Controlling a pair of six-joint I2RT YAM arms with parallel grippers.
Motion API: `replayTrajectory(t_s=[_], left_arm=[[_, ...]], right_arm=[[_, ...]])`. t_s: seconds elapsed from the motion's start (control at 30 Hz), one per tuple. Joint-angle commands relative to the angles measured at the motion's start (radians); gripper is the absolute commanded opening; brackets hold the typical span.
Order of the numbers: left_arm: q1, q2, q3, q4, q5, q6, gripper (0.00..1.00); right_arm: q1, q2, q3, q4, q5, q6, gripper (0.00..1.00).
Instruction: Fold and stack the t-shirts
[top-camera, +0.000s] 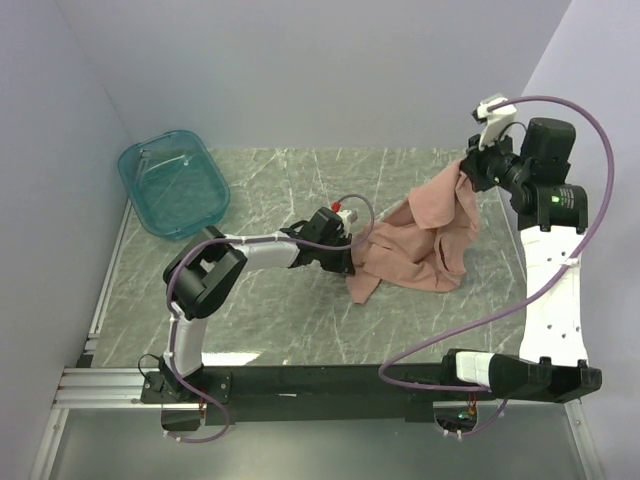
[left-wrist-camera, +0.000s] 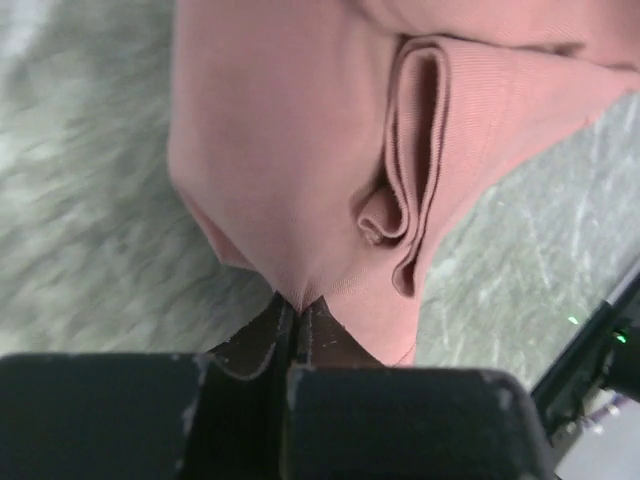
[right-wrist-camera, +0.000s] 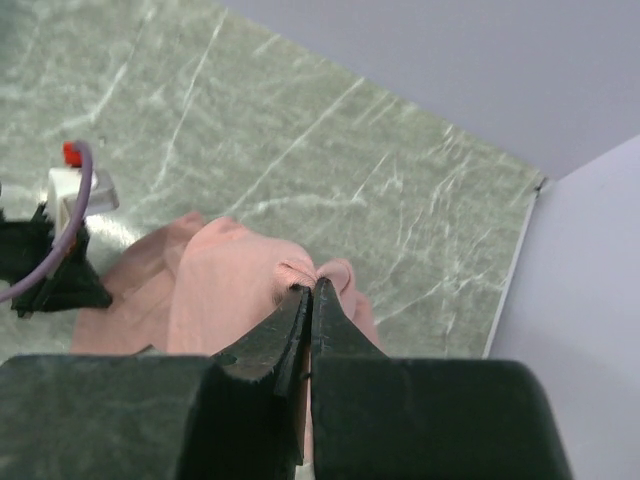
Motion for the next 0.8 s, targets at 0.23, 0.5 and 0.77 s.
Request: replayTrajectory(t_s=[0.23, 0.5, 0.77], left_arm=[[0.051, -0.524, -0.134, -0.126, -0.337, 0.073, 0.00], [0.080, -0.928, -0.296, -0.210, -0.451, 0.141, 0.00], [0.070, -1.131, -0.477, -0.278, -0.191, 0.036, 0.00]], right_arm=[[-0.034, 0.008, 0.320, 0.122, -0.023, 0.120, 0.00], [-0.097, 0.018, 0.414, 0.221, -0.060, 0.240, 0.00], [-0.161, -0.027, 0.140, 0.144, -0.104, 0.157, 0.00]])
